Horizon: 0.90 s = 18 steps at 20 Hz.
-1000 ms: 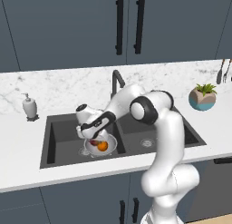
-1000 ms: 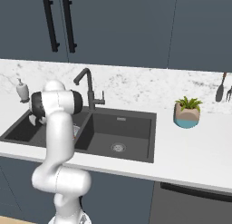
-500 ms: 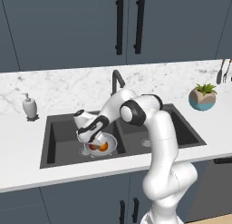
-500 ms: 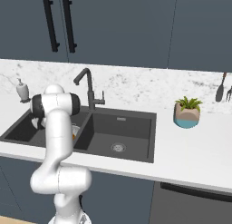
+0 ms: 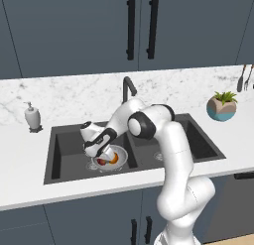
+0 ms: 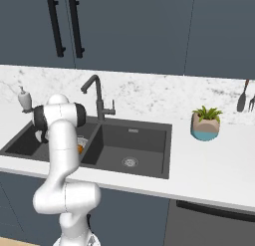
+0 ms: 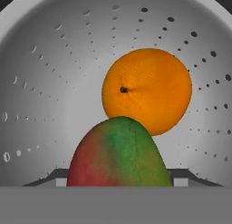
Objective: Put the colander in the sink, put the orange, mango in the colander, and turn on the sink faucet and pour water over the colander.
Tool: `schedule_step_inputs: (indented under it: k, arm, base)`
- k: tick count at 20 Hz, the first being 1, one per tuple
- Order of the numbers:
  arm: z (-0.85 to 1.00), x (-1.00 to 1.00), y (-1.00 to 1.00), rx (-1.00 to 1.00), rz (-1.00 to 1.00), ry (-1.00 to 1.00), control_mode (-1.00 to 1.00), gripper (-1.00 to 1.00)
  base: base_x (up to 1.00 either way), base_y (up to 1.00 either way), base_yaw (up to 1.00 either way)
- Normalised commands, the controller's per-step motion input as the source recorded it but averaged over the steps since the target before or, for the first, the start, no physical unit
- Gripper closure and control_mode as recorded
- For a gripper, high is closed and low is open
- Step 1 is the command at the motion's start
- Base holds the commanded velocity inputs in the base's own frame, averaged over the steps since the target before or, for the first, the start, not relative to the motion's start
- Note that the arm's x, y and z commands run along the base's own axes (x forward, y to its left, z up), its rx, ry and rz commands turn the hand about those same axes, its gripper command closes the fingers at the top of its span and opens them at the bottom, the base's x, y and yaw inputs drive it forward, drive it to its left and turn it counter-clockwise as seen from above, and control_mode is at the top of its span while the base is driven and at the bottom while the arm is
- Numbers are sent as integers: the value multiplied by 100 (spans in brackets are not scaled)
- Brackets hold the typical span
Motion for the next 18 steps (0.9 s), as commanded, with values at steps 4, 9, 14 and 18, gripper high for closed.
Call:
schedule_step_inputs:
  k: [4,9,14,18]
  arm:
    - [-4,1,-11,0,0,0,-100,-100]
    - [0,-3,-30,0,0,-2,-100,-100]
    - [13,-6,-14,0,0,-7,-100,-100]
    - [29,-10,0,0,1,-10,-100,-100]
  base:
    - [0,0,0]
    - [0,0,0]
    - [0,0,0]
    - [0,0,0]
